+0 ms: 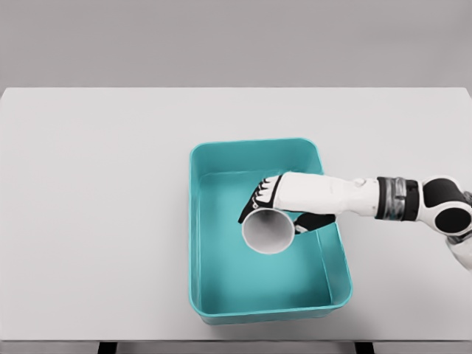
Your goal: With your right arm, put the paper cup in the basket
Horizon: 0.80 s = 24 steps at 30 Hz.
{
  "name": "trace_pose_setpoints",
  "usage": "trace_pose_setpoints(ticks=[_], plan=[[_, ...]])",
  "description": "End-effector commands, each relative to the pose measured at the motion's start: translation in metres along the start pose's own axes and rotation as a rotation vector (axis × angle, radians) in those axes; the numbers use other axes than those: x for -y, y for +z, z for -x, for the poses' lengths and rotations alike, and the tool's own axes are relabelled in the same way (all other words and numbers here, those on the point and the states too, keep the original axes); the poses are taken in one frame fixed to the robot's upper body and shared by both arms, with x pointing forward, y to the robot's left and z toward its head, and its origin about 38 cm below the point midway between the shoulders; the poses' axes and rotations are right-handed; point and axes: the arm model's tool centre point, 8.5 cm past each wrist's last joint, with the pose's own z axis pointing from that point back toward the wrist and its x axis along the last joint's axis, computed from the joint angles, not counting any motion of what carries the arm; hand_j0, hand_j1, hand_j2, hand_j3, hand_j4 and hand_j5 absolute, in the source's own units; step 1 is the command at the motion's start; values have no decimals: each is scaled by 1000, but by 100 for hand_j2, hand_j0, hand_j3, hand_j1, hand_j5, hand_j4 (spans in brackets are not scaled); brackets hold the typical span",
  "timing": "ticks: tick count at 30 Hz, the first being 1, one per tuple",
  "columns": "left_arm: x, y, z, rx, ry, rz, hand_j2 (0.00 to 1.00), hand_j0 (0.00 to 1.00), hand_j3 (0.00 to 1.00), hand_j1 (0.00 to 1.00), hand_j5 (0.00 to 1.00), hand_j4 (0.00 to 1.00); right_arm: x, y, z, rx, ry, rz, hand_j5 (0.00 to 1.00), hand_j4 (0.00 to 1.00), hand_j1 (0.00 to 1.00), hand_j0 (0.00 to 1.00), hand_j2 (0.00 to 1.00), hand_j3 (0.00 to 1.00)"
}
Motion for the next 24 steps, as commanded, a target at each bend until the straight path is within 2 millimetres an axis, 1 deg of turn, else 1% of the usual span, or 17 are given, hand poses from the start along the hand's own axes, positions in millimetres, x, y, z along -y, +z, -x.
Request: trace_pose_setpoints(ticks=[1,2,3,4,5,6,12,14,16,18,20,21,22,23,24], plan=[[0,0,0,0,0,0,100,100,100,100,100,100,-7,-3,0,-2,0,-25,59,59,59,59,59,59],[0,0,0,0,0,0,100,100,100,100,100,100,-7,-4,0,0,0,-24,65,65,65,65,65,65],[0,0,0,0,0,0,100,100,100,100,100,100,-7,-3,0,-3,-1,-25,75,75,75,75,75,75],[0,0,0,0,1,0,100,100,100,100,100,100,-7,-3,0,-2,-1,-24,87,87,87,87,87,87],[0,0,0,0,0,0,100,100,100,100,100,100,-7,-3,0,-3,-2,-24,95,95,95,95,95,95],[0,0,0,0,0,0,100,100,100,100,100,100,-7,-4,0,-3,-3,-23,98,98,98,98,98,98],[0,0,1,-1,0,0,100,100,100,100,100,100,-6,-3,0,-6,-1,-23,98,98,98,98,98,98],[0,0,1,-1,0,0,100,100,100,100,100,100,4,0,0,-7,20,-6,100,100,100,100,100,100],[0,0,0,0,0,0,100,100,100,100,100,100,21,12,2,-30,46,45,100,100,100,100,100,100],[0,0,0,0,0,0,100,100,100,100,100,100,27,14,3,-35,55,58,100,100,100,100,100,100],[0,0,0,0,1,0,100,100,100,100,100,100,39,26,5,-59,67,101,100,100,100,100,100,100],[0,0,0,0,0,0,100,100,100,100,100,100,54,41,5,-74,57,178,100,100,100,100,100,100],[0,0,0,0,0,0,100,100,100,100,100,100,61,60,6,-89,29,260,100,100,100,100,100,100],[0,0,0,0,0,0,100,100,100,100,100,100,64,73,6,-90,5,315,100,100,100,100,100,100],[0,0,1,-1,0,0,100,100,100,100,100,100,67,93,5,-83,-44,402,100,100,100,100,100,100]])
